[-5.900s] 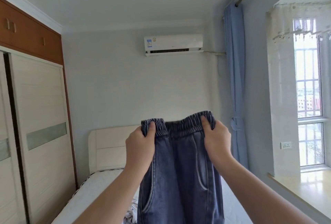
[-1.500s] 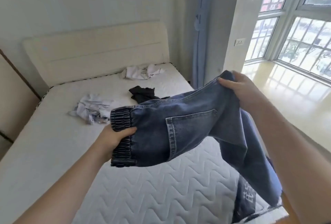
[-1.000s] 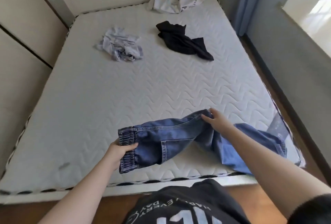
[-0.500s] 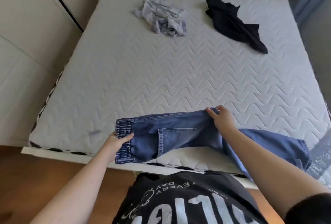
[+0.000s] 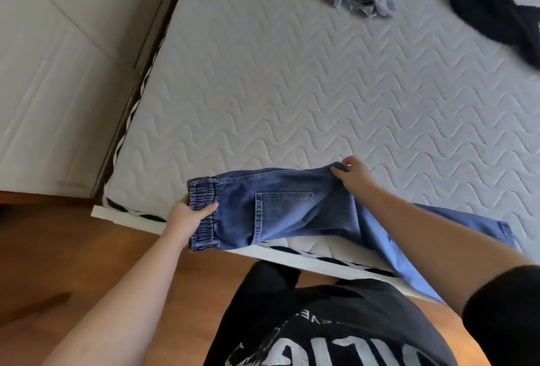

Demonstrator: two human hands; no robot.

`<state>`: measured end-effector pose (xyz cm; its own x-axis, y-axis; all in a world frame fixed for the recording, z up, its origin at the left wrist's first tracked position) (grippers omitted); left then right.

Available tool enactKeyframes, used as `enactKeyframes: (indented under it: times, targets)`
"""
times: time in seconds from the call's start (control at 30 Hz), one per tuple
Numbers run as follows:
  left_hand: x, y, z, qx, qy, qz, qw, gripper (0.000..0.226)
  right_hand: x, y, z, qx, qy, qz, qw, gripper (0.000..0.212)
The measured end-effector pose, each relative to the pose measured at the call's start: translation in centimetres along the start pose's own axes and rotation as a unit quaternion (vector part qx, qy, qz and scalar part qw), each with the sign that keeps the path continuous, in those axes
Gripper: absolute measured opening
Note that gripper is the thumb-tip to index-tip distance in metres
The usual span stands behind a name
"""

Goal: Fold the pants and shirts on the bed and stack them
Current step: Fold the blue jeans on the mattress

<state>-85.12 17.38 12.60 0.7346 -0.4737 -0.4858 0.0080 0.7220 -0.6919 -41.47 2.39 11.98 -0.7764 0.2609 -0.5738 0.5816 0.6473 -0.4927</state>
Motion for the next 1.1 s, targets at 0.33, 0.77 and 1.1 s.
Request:
enactKeyframes:
  times: [0.33,0.77,1.1]
  targets:
    - [-3.7,4.2,8.5,0.128,0.169,0.094,0.973,0.053,1.8,4.0,-5.8,0.006,0.105,-0.053,0.993,0.054]
    - [21.3,-5.6,14.7,0.278,0.350,-0.142,0.883,0.042,-4.0,-3.5,10.2,-0.019,-0.219,-0.134,0.966,0.057]
    - [41.1,-13.9,16.7,0.336,0.473,-0.242,0.778,0.045,-13.3,-10.6,29.4,0.115,-0.125,-0.094,0.981,0.060]
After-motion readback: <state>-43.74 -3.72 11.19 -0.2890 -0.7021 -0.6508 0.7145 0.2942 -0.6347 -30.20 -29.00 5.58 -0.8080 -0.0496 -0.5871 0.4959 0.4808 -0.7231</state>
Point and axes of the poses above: each hand's wrist, its own y-axis towards the middle knuckle, its own x-axis out of the palm, z = x × y, the point moved 9 cm from there along y, towards the middle knuckle, and after that the axes turned 5 degrees about -x, right-handed, at the moved point
